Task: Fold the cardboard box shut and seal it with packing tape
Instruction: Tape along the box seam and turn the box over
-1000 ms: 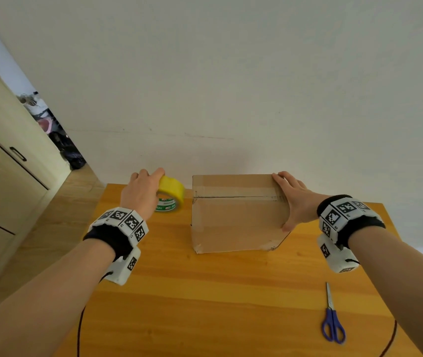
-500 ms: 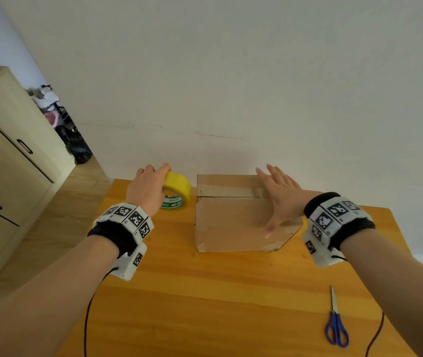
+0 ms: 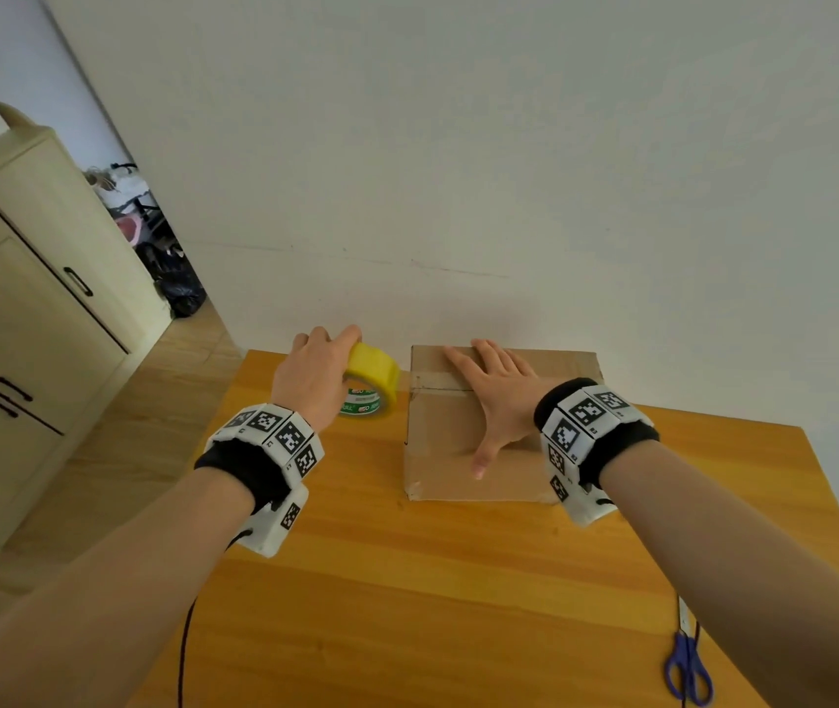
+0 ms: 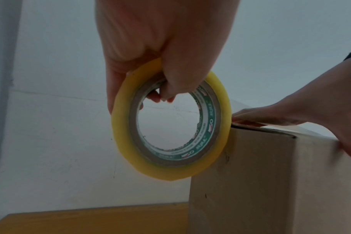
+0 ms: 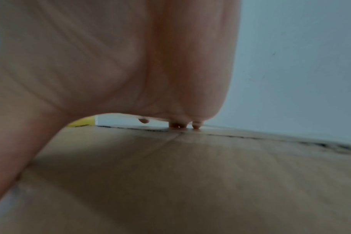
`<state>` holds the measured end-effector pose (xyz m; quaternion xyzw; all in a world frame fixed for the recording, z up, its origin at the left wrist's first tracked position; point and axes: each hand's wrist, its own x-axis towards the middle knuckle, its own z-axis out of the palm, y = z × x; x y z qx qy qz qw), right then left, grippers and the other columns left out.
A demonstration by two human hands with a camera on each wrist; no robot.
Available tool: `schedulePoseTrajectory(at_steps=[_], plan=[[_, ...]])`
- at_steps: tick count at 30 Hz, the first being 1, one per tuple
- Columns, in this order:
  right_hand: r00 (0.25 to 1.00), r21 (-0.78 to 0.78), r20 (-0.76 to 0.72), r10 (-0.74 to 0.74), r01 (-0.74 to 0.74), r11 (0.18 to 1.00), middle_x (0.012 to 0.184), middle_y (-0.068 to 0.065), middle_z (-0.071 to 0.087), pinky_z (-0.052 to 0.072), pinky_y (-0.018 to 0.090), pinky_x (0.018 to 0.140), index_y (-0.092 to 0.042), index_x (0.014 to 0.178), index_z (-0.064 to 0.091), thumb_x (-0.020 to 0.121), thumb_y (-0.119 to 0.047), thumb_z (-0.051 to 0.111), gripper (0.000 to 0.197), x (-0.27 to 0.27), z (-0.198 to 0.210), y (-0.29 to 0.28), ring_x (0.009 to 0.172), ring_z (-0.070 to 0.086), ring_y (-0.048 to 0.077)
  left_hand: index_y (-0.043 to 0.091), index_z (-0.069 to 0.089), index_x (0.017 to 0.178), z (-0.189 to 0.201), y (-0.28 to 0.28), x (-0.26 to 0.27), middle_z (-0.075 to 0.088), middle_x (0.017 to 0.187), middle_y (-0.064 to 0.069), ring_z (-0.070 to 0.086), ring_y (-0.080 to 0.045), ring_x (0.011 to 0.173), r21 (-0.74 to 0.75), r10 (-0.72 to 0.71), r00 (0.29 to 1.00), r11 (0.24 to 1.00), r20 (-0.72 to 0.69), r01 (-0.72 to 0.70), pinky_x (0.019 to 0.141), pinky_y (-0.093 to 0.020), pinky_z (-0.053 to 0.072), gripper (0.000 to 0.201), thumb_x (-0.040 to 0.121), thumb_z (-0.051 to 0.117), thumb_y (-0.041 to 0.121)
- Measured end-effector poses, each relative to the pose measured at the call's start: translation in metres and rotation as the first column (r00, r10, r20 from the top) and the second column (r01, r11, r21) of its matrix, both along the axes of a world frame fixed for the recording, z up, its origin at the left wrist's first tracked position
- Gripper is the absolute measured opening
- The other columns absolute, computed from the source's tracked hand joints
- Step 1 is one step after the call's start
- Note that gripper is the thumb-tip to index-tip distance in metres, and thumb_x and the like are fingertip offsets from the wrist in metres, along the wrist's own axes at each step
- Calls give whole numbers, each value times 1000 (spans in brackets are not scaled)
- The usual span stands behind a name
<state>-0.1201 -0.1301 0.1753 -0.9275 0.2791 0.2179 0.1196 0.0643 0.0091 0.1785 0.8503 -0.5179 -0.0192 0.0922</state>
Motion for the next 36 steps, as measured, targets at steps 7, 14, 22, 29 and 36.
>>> schedulePoseTrajectory(at_steps=[7, 14, 22, 29, 36], plan=[[999, -35, 52, 8, -6, 999, 157, 11, -6, 4, 45, 118, -33, 147, -16, 51, -56, 83, 139, -2, -6, 0, 145, -1, 30, 17, 44, 119, -5, 0, 1, 53, 103, -14, 49, -27, 95, -8, -5, 1000, 1000, -5, 5, 62, -29, 38, 37, 86, 54, 5], [998, -32, 70, 9, -7, 999, 156, 10, -5, 3, 45, 118, -34, 147, -16, 52, -56, 82, 138, -4, -9, -1, 145, -1, 29, 18, 44, 118, -13, -1, 3, 53, 101, -13, 50, -27, 93, 1, -4, 1000, 1000, 17, 4, 60, -29, 38, 37, 86, 56, 5], [994, -29, 111, 10, -7, 1000, 157, 6, -8, 2, 45, 118, -37, 146, -16, 51, -61, 79, 136, -5, -18, -5, 145, -5, 27, 17, 43, 120, -28, -2, 7, 53, 104, -14, 48, -28, 96, 20, -6, 999, 1000, 38, 5, 61, -28, 40, 41, 84, 56, 1], [988, -18, 145, 52, -50, 999, 156, 3, -25, -14, 37, 112, -33, 146, -22, 55, -76, 68, 135, -7, -24, 0, 143, -23, 21, 14, 43, 120, -36, -2, 13, 53, 106, -15, 49, -28, 98, 42, -13, 999, 999, 40, 12, 63, -26, 40, 40, 85, 55, 0], [966, -103, 185, 178, -161, 982, 155, 5, -27, -17, 34, 112, -18, 148, -21, 60, -80, 60, 135, 8, -19, 28, 143, -23, 19, 15, 43, 119, -41, -4, 16, 54, 107, -16, 50, -30, 100, 55, -21, 1000, 998, -2, 21, 70, -32, 48, 40, 84, 58, 1]])
